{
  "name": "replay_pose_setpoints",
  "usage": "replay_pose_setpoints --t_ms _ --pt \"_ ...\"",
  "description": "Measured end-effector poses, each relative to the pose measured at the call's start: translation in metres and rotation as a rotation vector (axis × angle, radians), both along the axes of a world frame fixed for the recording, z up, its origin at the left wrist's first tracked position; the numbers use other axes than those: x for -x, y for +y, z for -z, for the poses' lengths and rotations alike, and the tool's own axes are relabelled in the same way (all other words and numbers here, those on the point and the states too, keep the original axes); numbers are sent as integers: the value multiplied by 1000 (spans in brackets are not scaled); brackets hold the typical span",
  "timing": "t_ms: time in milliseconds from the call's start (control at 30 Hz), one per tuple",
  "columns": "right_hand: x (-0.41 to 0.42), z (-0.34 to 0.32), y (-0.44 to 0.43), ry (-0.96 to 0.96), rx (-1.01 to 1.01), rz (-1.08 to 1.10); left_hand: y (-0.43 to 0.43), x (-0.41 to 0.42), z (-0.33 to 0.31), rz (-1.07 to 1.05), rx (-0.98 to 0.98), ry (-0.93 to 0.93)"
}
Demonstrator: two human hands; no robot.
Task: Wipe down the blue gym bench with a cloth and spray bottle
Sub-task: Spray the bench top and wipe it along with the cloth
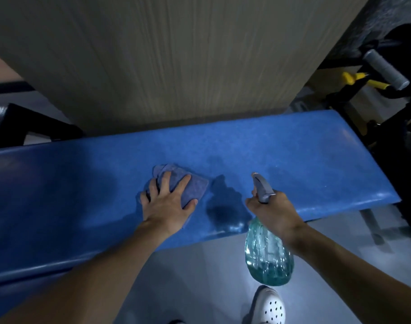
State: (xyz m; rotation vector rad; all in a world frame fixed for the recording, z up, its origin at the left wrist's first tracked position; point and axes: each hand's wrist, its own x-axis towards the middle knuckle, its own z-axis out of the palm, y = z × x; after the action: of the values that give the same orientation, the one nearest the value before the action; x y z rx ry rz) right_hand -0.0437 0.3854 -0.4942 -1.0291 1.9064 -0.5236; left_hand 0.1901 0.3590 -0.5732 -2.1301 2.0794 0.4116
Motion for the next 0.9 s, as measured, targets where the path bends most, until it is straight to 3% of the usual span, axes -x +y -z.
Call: replay_pose_setpoints --t_ms 133,267,700,900 --pt "-32 1 -1 2 4 -68 13 -34 2 -53 19 -8" --pt "-66 -1 0 172 -3 -150 26 -68 3 -98 20 -10" --pt "-165 -2 -2 9 -36 -358 76 -167 6 -319 55 6" --pt "-210 -4 -4 140 -7 -532 106 -200 12 -447 212 3"
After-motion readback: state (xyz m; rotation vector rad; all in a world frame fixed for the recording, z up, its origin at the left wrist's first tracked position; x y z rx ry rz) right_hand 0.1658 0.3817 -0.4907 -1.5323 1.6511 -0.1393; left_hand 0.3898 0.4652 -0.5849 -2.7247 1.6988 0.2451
